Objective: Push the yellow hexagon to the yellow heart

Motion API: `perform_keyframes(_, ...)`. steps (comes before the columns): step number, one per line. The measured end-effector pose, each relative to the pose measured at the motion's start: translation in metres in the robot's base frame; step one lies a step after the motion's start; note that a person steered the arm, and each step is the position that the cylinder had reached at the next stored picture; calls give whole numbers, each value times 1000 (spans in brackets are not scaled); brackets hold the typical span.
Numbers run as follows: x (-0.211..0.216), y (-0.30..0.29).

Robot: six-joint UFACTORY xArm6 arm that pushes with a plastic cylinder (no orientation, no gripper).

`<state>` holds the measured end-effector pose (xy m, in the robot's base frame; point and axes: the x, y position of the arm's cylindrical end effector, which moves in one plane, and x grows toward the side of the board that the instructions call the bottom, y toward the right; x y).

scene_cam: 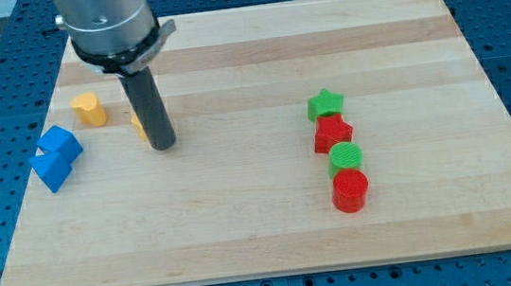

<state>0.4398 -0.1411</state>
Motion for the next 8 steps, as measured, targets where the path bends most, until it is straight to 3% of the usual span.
perform_keyframes(2, -23, -28)
perform_keyframes(5, -39, 30)
perform_keyframes(7, -74, 18)
perform_keyframes(8, -72, 11)
